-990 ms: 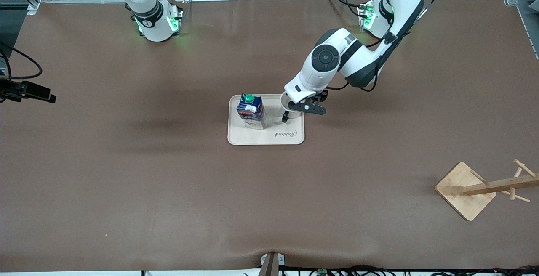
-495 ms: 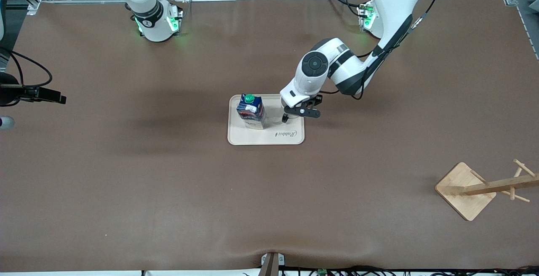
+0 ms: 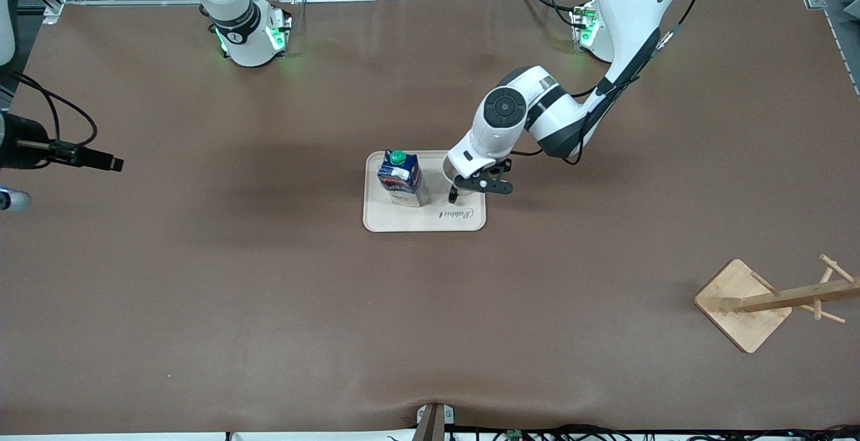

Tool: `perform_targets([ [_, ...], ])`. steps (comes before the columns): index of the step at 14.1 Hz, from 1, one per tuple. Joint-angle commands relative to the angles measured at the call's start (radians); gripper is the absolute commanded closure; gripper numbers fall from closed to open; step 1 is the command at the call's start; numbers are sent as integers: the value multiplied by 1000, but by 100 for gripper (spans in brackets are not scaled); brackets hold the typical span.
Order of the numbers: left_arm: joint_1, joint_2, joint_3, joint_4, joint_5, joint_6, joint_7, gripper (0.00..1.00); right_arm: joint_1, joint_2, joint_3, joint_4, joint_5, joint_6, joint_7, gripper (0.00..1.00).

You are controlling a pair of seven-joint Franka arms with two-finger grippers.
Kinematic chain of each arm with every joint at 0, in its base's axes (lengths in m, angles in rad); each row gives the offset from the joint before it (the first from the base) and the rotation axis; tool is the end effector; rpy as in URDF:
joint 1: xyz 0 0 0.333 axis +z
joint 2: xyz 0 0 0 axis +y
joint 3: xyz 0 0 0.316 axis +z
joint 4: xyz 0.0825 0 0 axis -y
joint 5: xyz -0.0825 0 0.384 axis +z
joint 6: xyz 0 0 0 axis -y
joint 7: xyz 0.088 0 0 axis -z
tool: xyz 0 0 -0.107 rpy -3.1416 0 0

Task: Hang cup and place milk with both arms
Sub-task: 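Lift the mug with the left gripper while the right gripper reaches the milk, then carry the mug toward the wooden stand while the right gripper grasps the milk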

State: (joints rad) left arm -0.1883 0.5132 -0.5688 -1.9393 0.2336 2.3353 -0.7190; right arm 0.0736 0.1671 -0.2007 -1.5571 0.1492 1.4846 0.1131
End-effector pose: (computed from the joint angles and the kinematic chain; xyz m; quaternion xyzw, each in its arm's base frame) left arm 0.4619 -0.4100 0.2524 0.9959 -0.0738 -0.0425 0.0308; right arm 0.5840 -0.0493 0.5314 -0.9839 0.1217 0.1172 0.0587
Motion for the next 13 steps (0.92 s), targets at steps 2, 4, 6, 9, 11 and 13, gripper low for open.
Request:
perform_targets([
  [2,36,-109,0,78,21,-163,-16,100,109,-18,1,-124,53,89,149,0],
  [4,70,-154,-5,147,4,-278,-11,100,176,-21,1,-139,53,88,270,0],
  [6,107,-200,-5,201,4,-367,-11,100,257,-20,1,-139,55,94,354,0],
  [9,220,-252,-6,247,0,-468,6,100,400,-12,1,-139,55,166,500,0],
  [11,323,-297,-8,252,-66,-502,64,100,484,2,1,-139,55,227,519,0],
  [13,418,-347,-6,252,-91,-545,217,100,547,28,1,-138,56,285,536,0],
])
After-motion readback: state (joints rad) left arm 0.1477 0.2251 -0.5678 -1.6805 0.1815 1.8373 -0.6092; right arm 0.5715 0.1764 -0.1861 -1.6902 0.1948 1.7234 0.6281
